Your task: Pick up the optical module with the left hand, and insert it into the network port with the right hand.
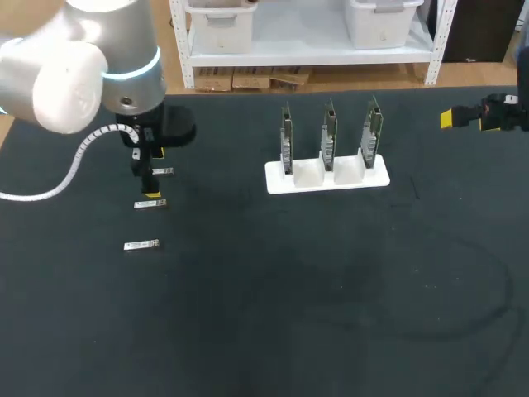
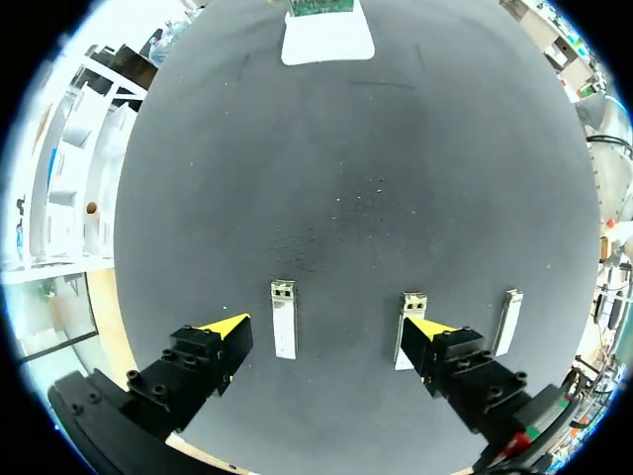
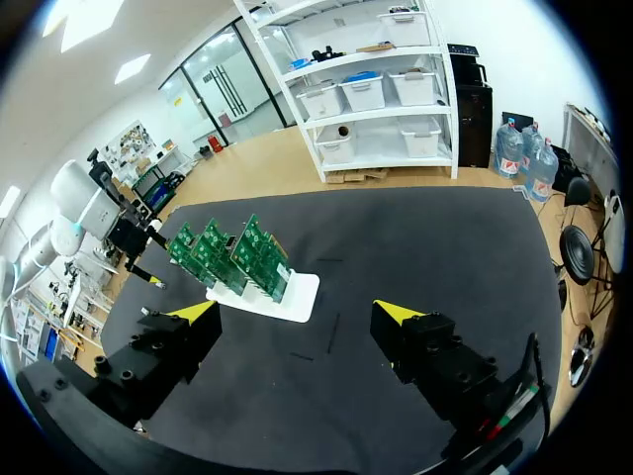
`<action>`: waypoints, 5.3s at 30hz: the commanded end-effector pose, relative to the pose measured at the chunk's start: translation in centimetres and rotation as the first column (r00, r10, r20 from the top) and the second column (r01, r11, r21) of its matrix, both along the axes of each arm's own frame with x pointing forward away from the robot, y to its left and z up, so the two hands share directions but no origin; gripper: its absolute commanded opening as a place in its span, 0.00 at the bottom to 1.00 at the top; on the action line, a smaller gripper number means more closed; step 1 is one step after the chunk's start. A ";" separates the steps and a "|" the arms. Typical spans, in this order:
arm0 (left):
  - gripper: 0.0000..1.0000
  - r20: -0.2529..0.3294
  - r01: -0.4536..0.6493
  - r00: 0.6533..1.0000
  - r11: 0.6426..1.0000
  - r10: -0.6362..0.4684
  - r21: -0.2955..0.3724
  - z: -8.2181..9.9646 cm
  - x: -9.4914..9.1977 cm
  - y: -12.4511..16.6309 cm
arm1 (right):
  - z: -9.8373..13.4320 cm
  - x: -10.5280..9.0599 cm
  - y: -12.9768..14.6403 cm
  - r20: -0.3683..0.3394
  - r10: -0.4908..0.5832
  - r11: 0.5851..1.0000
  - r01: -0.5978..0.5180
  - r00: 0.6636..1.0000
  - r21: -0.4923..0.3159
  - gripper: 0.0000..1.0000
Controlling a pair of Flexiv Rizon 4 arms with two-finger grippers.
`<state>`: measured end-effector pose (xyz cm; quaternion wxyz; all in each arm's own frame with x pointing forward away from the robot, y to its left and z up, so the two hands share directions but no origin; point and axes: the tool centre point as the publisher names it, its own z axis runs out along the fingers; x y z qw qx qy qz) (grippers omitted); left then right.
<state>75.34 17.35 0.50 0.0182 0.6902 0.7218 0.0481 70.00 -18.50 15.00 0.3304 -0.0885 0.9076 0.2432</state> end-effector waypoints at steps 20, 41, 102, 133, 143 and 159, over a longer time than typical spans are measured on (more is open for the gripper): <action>1.00 -0.030 -0.048 0.998 0.999 0.048 -0.016 -1.1 2.0 2.7 | 0.0 0.0 0.0 0.000 0.000 1.000 0.000 1.000 0.000 1.00; 1.00 -0.057 -0.046 0.997 0.998 0.045 -0.030 -2.0 2.7 2.4 | 0.0 0.0 0.0 0.000 0.000 1.000 0.000 1.000 0.000 1.00; 0.00 0.090 -0.102 0.983 0.888 0.159 -0.449 8.9 2.0 2.6 | 0.0 0.0 0.0 0.000 0.000 1.000 0.000 1.000 0.000 1.00; 0.00 0.145 0.082 0.989 0.675 0.038 -0.733 16.2 4.1 -5.4 | 0.0 0.0 0.0 0.000 0.000 1.000 0.000 1.000 0.000 1.00; 0.00 0.143 0.135 0.989 0.629 -0.038 -0.765 17.5 4.8 -6.9 | 0.0 0.0 0.0 0.000 0.000 1.000 0.000 1.000 0.000 1.00; 0.00 0.219 0.195 0.976 0.489 -0.009 -0.850 18.4 4.1 -10.6 | 0.0 0.0 0.0 0.000 0.000 1.000 0.000 1.000 0.000 1.00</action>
